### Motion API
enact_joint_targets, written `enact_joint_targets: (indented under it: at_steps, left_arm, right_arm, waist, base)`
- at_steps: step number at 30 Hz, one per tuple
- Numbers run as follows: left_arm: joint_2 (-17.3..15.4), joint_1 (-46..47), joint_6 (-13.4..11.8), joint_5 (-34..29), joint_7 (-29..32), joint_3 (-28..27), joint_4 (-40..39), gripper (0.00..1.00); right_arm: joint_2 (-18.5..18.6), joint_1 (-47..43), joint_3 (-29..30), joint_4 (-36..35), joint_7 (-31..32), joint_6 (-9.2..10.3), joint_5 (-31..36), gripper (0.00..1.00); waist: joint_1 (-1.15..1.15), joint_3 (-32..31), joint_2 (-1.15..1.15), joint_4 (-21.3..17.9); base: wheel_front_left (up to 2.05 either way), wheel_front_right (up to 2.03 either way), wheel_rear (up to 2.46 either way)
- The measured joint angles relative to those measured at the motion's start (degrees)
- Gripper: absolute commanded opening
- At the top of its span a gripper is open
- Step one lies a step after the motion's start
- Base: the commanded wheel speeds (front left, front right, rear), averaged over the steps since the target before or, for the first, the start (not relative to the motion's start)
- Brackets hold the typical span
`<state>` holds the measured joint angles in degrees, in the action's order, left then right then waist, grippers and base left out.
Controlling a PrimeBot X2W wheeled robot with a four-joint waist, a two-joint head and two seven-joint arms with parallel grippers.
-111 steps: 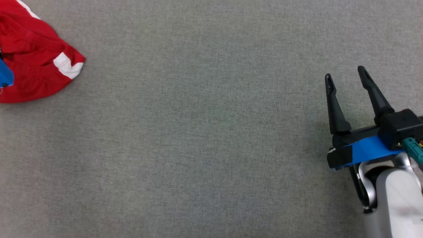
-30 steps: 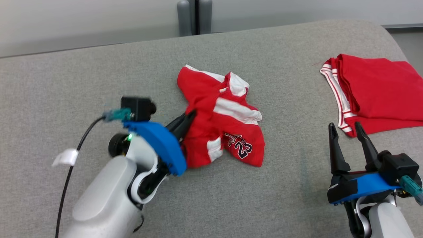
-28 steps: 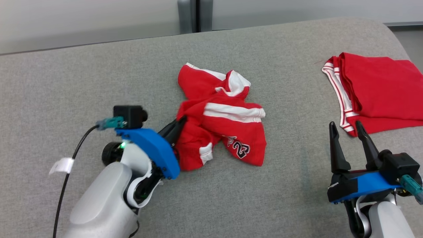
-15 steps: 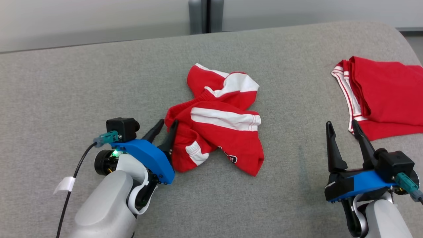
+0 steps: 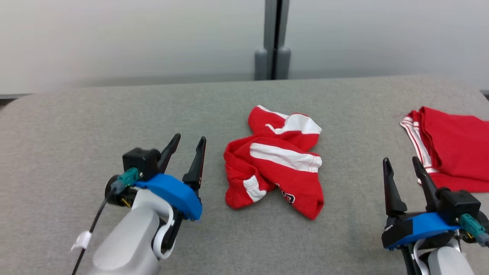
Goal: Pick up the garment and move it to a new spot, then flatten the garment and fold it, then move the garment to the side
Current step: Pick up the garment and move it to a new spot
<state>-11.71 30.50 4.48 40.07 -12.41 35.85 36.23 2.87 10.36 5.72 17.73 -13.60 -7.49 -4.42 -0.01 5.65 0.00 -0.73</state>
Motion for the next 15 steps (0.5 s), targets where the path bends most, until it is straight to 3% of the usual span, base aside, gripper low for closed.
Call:
enact_joint_targets:
  at_steps: [5, 15]
  left_arm:
    - [-0.9, -3.8, -2.5, -1.4, -1.7, -0.6, -2.4, 1.00]
    - [-1.5, -13.2, -5.1, -1.4, -2.5, -2.7, -5.4, 1.00]
  right_arm:
    - [0.0, -1.6, 0.2, -0.5, 0.6, 0.00, 0.0, 1.00]
    - [0.0, -5.1, 0.2, -0.9, 1.2, 0.00, -1.0, 1.00]
  waist:
    - [0.00, -2.5, 0.00, 2.3]
    - [0.00, -5.0, -0.01, 5.8]
  base:
    - [0.00, 0.00, 0.00]
    - [0.00, 0.00, 0.00]
